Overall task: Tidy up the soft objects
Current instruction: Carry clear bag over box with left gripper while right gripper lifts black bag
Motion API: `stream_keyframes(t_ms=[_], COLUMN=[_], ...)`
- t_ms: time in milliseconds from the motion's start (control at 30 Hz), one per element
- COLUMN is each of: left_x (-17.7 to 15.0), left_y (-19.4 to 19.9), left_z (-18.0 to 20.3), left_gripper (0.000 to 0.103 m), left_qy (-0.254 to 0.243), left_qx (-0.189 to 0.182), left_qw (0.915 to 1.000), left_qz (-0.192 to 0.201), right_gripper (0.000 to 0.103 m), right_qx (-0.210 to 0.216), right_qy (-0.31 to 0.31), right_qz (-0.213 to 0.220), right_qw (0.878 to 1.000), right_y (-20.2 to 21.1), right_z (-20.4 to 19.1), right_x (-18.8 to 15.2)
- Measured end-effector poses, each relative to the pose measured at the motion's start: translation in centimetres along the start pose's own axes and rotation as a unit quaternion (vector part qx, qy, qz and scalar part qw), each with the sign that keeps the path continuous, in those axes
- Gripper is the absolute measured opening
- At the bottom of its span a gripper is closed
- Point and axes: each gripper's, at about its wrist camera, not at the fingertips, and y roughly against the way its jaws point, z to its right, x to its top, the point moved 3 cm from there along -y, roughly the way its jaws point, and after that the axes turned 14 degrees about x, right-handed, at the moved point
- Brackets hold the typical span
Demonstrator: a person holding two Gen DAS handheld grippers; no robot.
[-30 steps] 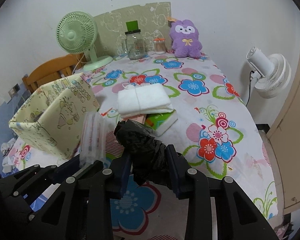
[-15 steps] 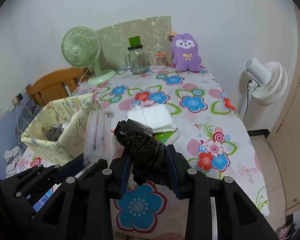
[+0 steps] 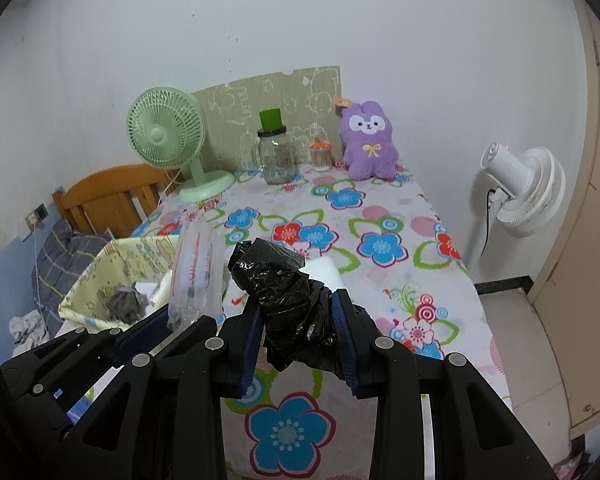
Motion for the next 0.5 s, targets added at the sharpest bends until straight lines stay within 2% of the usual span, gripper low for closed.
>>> stream_keyframes(t_ms=[500], left_x=[1.4], left_y=[-0.4], left_z=[-1.8], left_gripper=[0.017], left_qy=[0.013], left_qx=[-0.008], left_qw=[0.9999], left_qz=[0.004], right_gripper=[0.038], right_qx=[0.000], right_qy=[0.010], right_qz=[0.000], right_qw=[1.000], right_y=[-0.9], right_z=[-1.5], right_x=[1.6])
